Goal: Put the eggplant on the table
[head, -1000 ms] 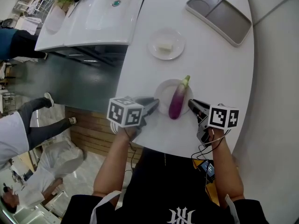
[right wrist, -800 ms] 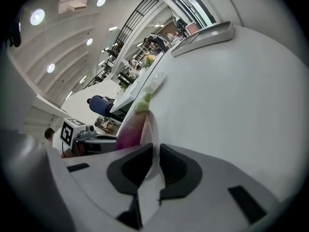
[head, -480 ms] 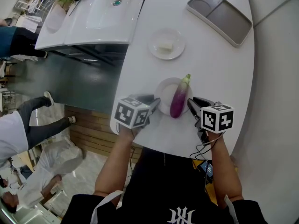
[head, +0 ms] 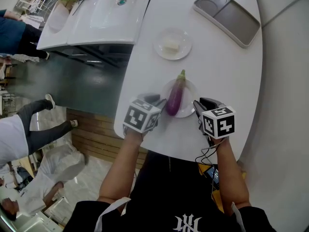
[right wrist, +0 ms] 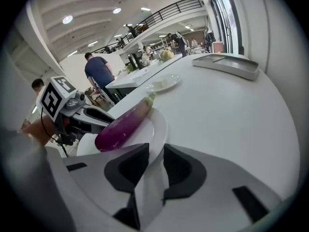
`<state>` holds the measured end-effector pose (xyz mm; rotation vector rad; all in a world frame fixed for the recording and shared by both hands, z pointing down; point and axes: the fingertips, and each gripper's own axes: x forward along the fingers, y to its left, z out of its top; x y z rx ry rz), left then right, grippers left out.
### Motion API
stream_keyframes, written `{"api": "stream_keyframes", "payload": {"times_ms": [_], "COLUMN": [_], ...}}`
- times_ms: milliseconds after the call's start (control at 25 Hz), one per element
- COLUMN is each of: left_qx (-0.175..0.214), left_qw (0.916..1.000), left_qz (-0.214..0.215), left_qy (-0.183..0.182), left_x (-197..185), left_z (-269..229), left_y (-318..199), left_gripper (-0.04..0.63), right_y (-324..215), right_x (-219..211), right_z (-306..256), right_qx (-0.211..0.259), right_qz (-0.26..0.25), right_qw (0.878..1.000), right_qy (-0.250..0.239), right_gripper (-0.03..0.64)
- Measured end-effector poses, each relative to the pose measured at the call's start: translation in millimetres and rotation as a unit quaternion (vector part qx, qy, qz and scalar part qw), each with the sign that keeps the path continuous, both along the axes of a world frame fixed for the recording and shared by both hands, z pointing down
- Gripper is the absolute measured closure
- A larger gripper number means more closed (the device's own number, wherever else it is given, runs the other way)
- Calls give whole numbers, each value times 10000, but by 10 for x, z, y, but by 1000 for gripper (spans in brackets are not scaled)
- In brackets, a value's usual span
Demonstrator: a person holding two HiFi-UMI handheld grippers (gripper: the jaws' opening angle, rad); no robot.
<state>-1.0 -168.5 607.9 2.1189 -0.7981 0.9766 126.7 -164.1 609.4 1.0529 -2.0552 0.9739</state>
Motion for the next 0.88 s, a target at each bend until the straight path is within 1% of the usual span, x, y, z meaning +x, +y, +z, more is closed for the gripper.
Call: {"api": "stream_keyframes", "payload": {"times_ms": [80,160,240,320,360,400,440,480,560,600,680,720,800,880], "left_qx": [83,190,368,601,731,876,1038,1204,1502,1667,2018,2134,2185,2159], "left_qw": [9999,9997,9991,9980,9971,9955,9926,9879,9738,9664,9512,9415,9194,9008], "left_qz": [42,65,40,-88,-199,-335,-481,-623,-802,-801,-694,-667,-709,-734], "left_qy": [-62,-118,-194,-172,-68,119,397,753,1505,1783,2230,2523,3192,3695], "left_x": [1,-1,-39,-123,-179,-239,-297,-348,-425,-459,-525,-554,-603,-628], "left_z": [4,-2,-23,-59,-96,-162,-258,-375,-652,-809,-1157,-1336,-1663,-1924], "left_y": [0,-11,-33,-38,-31,-13,23,89,322,455,673,767,1006,1300], "left_gripper": [497,497,497,499,500,500,502,516,554,569,587,589,589,589], "right_y": [-7,-19,-32,-43,-45,-38,-11,48,266,394,602,686,873,1109], "right_x": [-11,-14,-1,36,61,85,103,120,151,154,115,89,54,12], "right_z": [-2,5,14,-21,-81,-177,-306,-458,-812,-1013,-1456,-1687,-2132,-2520], "right_qx": [147,207,208,352,538,789,1067,1330,1741,1912,2233,2365,2509,2578], "right_qz": [-164,-266,-256,-171,-126,-90,-58,-24,-5,-84,-399,-541,-610,-557], "right_qw": [9994,9987,9990,9991,9985,9968,9938,9891,9737,9628,9353,9196,8885,8622], "right_qy": [262,387,309,156,64,-78,-305,-631,-1472,-1908,-2717,-3090,-3792,-4325], "right_gripper": [532,528,528,540,552,554,559,572,578,585,606,609,611,612]}}
